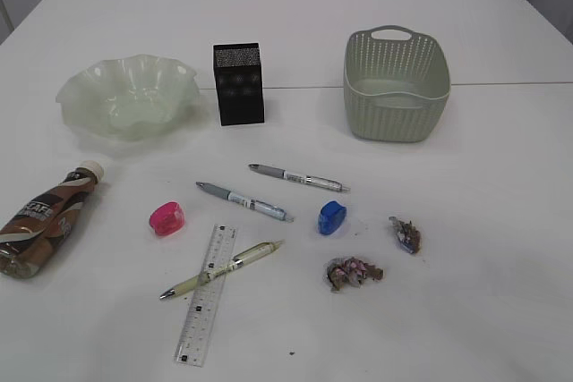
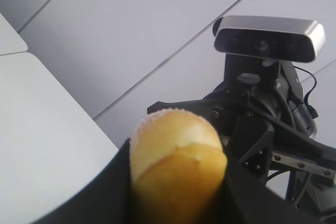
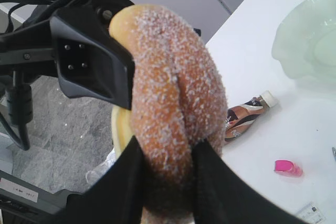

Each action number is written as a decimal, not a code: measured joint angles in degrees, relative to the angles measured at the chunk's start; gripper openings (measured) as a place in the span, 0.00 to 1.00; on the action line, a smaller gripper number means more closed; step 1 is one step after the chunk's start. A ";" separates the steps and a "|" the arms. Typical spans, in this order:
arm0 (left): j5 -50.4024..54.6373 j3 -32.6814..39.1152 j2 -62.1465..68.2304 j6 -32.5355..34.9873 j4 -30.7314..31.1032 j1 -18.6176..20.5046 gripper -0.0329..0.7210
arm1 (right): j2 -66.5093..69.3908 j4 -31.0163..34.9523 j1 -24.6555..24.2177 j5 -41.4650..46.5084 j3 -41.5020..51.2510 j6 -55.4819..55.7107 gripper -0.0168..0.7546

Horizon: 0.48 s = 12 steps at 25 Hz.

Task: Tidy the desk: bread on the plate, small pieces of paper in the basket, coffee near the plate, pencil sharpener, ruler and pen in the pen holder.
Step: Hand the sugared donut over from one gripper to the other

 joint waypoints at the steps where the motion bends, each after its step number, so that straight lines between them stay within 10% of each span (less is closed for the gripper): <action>1: -0.09 0.00 0.00 0.12 0.00 0.00 0.37 | 0.00 0.00 0.00 0.00 0.00 0.00 0.25; 6: -0.09 0.00 0.00 0.36 -0.21 0.00 0.34 | 0.00 0.39 0.00 -0.12 0.00 0.41 0.32; 12: -0.09 -0.10 0.00 0.36 -0.52 0.00 0.34 | -0.07 1.67 0.00 -0.24 0.00 4.80 0.78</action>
